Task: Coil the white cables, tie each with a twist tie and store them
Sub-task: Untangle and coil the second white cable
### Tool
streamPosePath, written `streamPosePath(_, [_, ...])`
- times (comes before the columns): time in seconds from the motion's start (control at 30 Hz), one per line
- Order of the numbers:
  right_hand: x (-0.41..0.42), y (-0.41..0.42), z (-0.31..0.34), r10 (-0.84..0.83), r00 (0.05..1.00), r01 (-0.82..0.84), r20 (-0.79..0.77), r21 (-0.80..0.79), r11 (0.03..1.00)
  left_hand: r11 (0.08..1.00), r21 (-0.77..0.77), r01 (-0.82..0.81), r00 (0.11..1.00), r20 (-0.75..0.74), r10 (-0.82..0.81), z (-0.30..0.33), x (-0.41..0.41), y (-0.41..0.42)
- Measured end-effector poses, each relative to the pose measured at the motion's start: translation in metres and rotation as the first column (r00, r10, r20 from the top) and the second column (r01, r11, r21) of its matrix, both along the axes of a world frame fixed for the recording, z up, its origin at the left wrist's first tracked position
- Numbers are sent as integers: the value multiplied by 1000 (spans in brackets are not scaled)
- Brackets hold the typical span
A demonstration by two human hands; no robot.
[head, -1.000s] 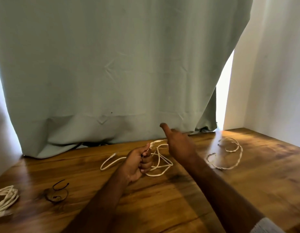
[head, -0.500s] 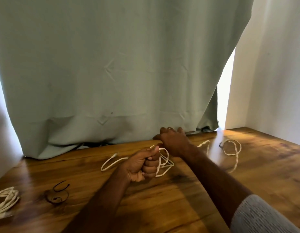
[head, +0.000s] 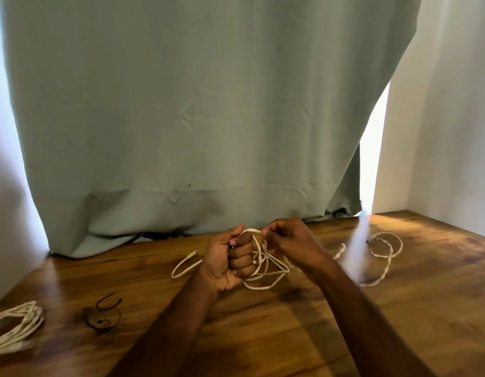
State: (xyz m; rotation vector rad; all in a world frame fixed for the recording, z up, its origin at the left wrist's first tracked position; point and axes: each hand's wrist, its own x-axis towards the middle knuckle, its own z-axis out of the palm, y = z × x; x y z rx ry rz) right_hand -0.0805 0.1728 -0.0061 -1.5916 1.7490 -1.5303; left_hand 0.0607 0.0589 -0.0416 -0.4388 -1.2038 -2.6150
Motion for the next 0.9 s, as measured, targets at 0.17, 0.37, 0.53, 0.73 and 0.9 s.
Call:
streamPosePath(0.17, [14, 1, -2, 193, 959, -194, 208, -16, 981, 1000, 14, -16, 998, 58, 16, 7, 5, 2])
streamPosePath(0.37, [23, -12, -15, 257, 886, -223, 387, -130, 966, 980, -72, -184, 962, 191, 195, 15, 1, 21])
streamPosePath(0.53, [22, -22, -4, 93, 976, -35, 198, -279, 960, 956, -48, -291, 947, 130, 295, 15, 1, 21])
streamPosePath(0.73, [18, -38, 6, 243, 921, -186, 304, -204, 961, 969, 26, -244, 970, 21, 243, 12, 6, 9])
streamPosePath(0.9, [19, -40, -8, 209, 921, -148, 329, -200, 969, 956, 28, -291, 957, 3, 291, 10, 8, 4])
